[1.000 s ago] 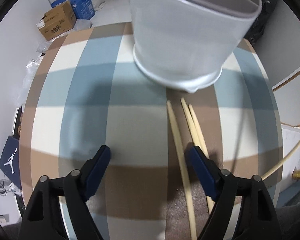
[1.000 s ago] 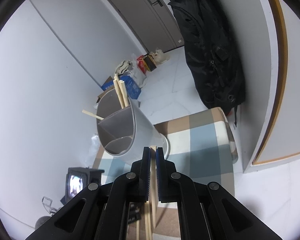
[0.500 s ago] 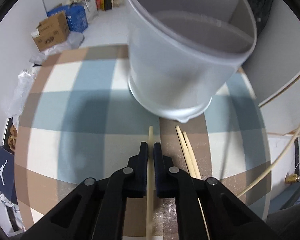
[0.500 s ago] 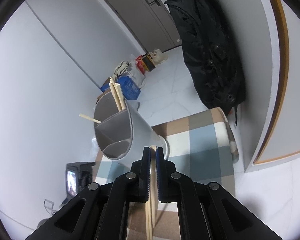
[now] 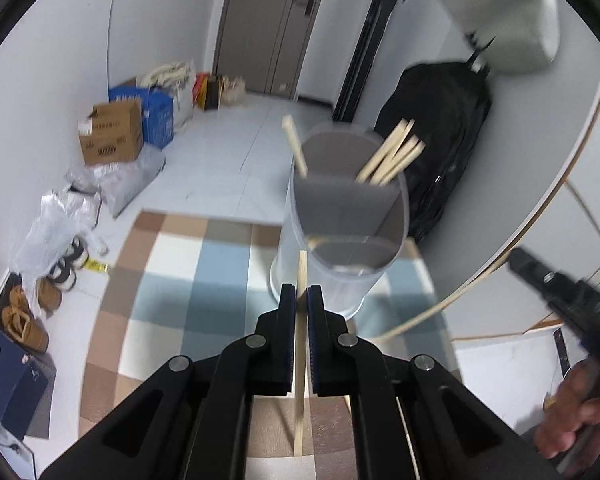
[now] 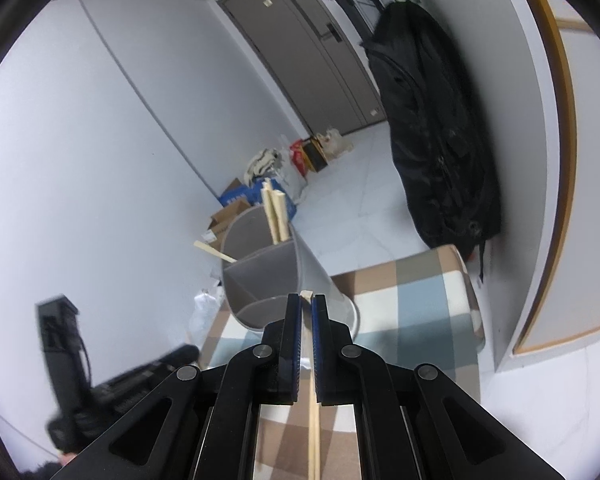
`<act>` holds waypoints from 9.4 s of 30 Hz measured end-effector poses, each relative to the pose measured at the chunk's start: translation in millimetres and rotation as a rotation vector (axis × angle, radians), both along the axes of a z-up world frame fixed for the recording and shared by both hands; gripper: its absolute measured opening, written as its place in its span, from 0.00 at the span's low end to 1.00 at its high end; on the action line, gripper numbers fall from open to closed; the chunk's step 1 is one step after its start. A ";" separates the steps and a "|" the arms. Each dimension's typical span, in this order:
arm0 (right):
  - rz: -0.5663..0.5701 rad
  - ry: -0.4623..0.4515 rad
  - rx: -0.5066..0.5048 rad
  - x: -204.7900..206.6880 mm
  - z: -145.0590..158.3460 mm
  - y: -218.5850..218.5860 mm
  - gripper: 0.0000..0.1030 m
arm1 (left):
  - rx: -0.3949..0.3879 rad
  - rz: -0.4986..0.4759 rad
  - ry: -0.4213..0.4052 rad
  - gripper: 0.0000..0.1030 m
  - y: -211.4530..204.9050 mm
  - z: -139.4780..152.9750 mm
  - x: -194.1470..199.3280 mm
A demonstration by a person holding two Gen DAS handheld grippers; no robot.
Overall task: Organize utensils
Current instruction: 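Lift both held chopsticks up and carry them over the white holder, then open both grippers to drop the chopsticks into the holder, then withdraw both open grippers from the holder toward the remaining chopsticks, then lower the right gripper onto the cloth and grasp one chopstick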
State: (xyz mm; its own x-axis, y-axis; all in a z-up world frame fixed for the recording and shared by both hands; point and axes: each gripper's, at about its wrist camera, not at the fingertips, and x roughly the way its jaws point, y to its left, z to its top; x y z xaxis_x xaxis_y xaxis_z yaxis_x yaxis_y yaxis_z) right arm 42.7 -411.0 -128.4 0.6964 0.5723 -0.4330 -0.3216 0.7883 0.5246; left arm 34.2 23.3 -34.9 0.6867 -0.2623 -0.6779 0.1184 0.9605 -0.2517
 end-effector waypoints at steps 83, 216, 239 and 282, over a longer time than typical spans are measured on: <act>0.227 -0.120 -0.155 5.1 26.3 52.0 0.04 | -0.018 -0.132 -0.145 0.02 6.8 80.4 -9.5; 0.213 0.229 -0.416 11.1 -85.4 83.3 0.65 | 0.029 0.075 0.102 0.79 28.9 -48.1 -1.2; 0.261 0.241 -0.598 36.5 -119.0 133.9 0.27 | -0.017 0.102 0.120 0.79 53.7 -46.4 3.1; 0.225 0.252 -0.698 46.0 -111.7 158.0 0.11 | -0.029 0.138 0.154 0.79 71.3 -51.8 1.6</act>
State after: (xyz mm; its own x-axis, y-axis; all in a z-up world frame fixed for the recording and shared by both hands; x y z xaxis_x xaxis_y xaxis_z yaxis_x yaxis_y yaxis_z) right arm 88.7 -253.0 -240.1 0.4287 0.2244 -0.8751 -0.4501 0.8929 0.0085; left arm 35.8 94.6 -86.7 0.6064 -0.1942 -0.7711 -0.0557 0.9570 -0.2848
